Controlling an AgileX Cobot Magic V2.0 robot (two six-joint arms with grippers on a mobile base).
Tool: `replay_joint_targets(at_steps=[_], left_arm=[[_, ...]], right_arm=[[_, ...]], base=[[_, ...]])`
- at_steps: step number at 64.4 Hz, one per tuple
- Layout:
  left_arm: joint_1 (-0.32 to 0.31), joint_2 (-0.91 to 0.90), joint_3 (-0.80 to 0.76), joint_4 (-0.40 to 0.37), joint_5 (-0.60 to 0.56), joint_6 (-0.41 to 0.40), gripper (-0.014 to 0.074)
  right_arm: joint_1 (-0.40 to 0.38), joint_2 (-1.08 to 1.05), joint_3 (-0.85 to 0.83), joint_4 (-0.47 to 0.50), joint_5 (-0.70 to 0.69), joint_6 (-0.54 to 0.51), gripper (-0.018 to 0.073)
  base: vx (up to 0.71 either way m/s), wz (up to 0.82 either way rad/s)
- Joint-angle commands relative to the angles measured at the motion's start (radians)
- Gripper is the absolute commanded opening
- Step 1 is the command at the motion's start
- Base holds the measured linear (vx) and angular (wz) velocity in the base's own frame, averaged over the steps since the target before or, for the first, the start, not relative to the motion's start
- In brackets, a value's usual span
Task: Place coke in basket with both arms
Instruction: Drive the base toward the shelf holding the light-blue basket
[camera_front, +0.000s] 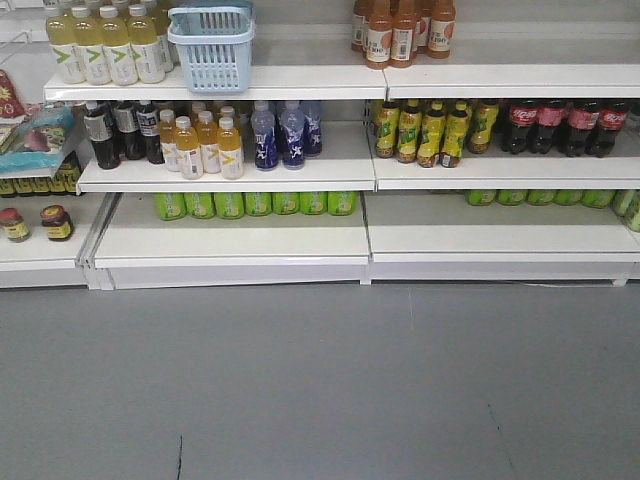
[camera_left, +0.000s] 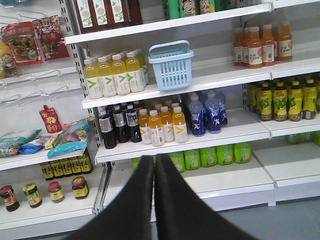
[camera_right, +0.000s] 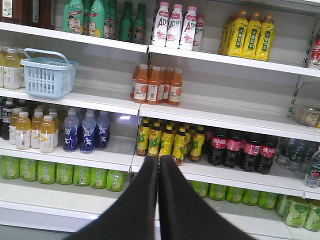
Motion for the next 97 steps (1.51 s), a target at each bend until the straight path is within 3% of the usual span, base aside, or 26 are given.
replay_joint_targets(at_steps=[1, 97], left_arm=[[-0.006, 0.024, 0.012, -0.009, -0.065, -0.010, -0.0006], [-0.006, 0.024, 0.012, -0.009, -0.065, -0.010, -0.0006]], right_arm=[[-0.003, -0.018, 0.011, -0.002, -0.075, -0.005, -0.0002], [-0.003, -0.018, 0.011, -0.002, -0.075, -0.005, -0.0002]], base=[[0.00, 0.00], [0.01, 0.01]])
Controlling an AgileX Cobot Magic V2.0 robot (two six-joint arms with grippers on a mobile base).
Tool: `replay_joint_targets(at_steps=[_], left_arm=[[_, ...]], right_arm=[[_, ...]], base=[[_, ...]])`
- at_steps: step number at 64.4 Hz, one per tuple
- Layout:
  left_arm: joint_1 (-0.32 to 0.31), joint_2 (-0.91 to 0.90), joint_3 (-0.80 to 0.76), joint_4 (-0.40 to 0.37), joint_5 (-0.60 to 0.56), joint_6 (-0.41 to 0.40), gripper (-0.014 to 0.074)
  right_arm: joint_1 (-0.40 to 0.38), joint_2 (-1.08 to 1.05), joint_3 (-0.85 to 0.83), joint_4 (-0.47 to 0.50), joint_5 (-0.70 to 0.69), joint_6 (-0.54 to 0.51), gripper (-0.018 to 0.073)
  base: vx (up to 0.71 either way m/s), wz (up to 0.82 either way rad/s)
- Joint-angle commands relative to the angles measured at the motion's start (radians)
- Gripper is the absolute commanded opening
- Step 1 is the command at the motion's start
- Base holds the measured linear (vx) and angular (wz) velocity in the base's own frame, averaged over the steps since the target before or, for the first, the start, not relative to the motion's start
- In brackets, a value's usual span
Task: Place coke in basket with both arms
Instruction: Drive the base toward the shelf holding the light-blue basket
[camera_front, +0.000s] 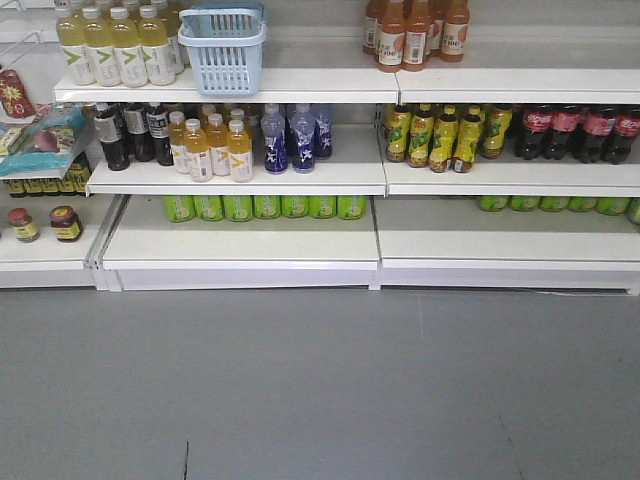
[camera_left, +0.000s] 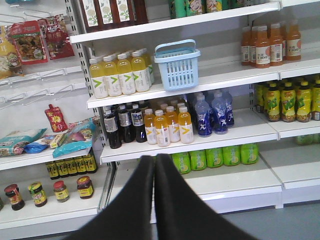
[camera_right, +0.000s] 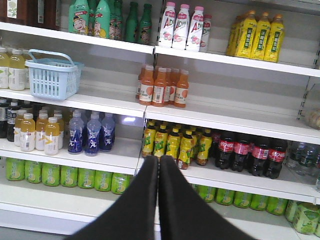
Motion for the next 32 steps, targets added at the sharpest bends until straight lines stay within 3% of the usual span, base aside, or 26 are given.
replay_joint_targets(at_steps=[1, 32], left_arm=[[-0.006, 0.024, 0.012, -0.009, -0.065, -0.009, -0.0006], [-0.006, 0.024, 0.012, -0.009, -0.065, -0.009, -0.0006]], right_arm=[[-0.003, -0.018, 0.011, -0.002, -0.075, -0.005, -0.0002], [-0.003, -0.018, 0.011, -0.002, -0.075, -0.005, -0.0002]], base=[[0.09, 0.08], [0.15, 0.07]])
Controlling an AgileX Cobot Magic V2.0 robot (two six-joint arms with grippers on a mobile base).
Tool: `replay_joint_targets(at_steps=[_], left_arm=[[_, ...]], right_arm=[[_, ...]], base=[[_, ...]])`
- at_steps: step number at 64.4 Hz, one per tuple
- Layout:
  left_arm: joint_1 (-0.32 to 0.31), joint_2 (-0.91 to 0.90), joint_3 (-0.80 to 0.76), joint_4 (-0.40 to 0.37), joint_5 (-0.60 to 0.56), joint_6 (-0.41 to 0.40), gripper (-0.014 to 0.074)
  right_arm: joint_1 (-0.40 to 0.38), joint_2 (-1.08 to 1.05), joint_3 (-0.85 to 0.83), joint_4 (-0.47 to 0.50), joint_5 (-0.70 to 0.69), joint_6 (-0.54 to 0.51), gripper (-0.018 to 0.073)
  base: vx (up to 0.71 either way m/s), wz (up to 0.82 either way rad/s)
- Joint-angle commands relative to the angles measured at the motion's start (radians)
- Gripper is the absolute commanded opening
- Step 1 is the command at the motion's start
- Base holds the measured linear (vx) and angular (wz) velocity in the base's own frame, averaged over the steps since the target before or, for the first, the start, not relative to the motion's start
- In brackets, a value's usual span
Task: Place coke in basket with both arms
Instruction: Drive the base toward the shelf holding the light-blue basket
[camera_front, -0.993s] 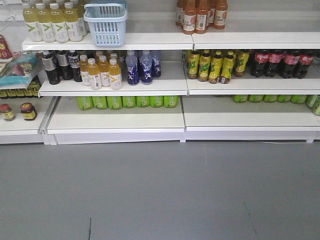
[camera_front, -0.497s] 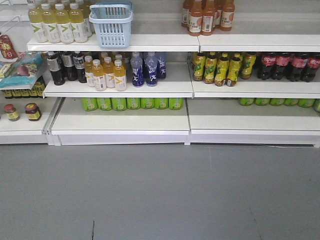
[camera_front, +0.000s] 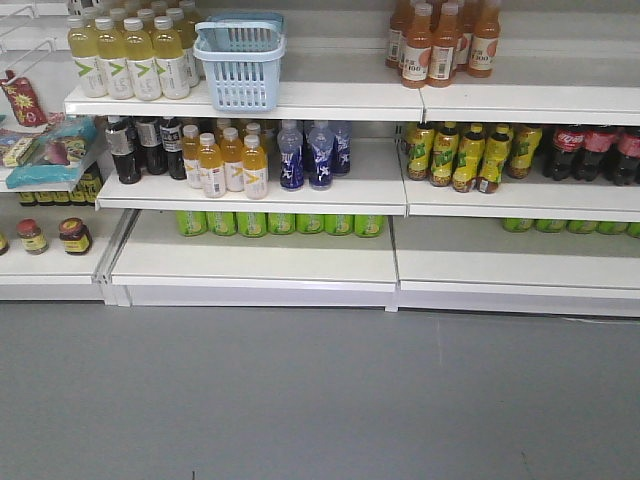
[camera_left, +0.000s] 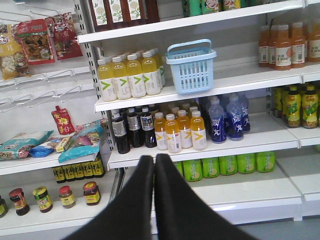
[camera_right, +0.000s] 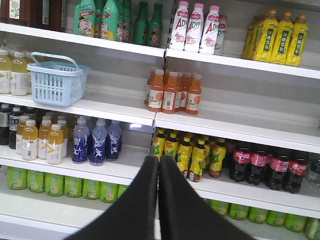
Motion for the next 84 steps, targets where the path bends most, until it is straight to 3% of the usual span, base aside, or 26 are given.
replay_joint_targets(at_steps=[1, 84], left_arm=[[-0.006, 0.024, 0.012, -0.009, -0.065, -0.009, -0.0006], [-0.006, 0.024, 0.009, -0.009, -0.064, -0.009, -0.0006]], right_arm=[[-0.003, -0.018, 0.011, -0.002, -0.075, -0.005, -0.0002], [-0.003, -0.018, 0.011, -0.002, -0.075, -0.006, -0.0002]], base=[[0.19, 0.05], [0.18, 0.02]])
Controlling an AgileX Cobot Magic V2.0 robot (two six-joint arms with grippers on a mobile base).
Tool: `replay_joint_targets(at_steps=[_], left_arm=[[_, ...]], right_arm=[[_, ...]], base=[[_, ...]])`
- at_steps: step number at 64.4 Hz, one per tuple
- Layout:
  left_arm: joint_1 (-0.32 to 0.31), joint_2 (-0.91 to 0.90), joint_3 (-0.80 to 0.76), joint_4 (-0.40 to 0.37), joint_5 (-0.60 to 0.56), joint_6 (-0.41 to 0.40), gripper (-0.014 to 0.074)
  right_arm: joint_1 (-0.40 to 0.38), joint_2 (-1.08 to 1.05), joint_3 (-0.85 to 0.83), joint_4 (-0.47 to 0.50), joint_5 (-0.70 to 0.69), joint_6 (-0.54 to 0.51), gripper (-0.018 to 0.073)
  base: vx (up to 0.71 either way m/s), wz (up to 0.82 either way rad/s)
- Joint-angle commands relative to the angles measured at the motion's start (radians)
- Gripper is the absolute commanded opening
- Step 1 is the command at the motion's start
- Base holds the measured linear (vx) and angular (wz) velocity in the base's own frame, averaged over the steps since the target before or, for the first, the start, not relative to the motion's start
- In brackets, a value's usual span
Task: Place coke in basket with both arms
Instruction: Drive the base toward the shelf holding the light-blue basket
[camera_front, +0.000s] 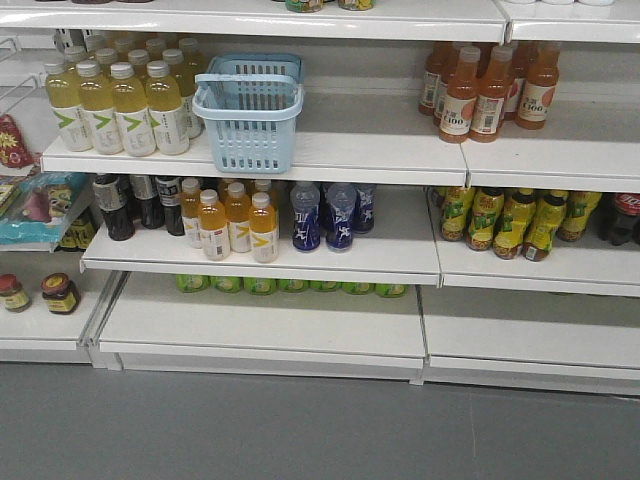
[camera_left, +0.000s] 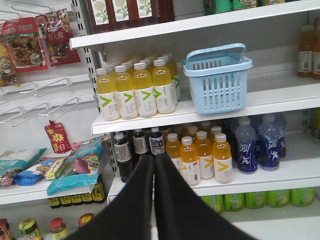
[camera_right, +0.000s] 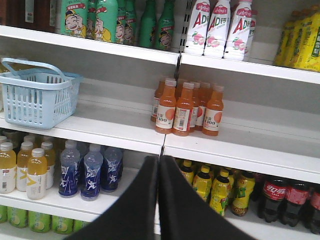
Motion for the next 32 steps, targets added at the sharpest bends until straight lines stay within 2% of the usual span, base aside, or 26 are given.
replay_joint_targets(at_steps=[1, 32], left_arm=[[-0.006, 0.024, 0.009, -0.009, -0.064, -0.009, -0.0006], [-0.006, 0.024, 0.009, -0.009, -0.064, -0.009, -0.0006]], right_arm=[[-0.003, -0.018, 0.011, -0.002, -0.075, -0.006, -0.0002], [-0.003, -0.018, 0.011, -0.002, -0.075, -0.006, -0.0002]], base=[[0.16, -0.06], [0.15, -0.04]])
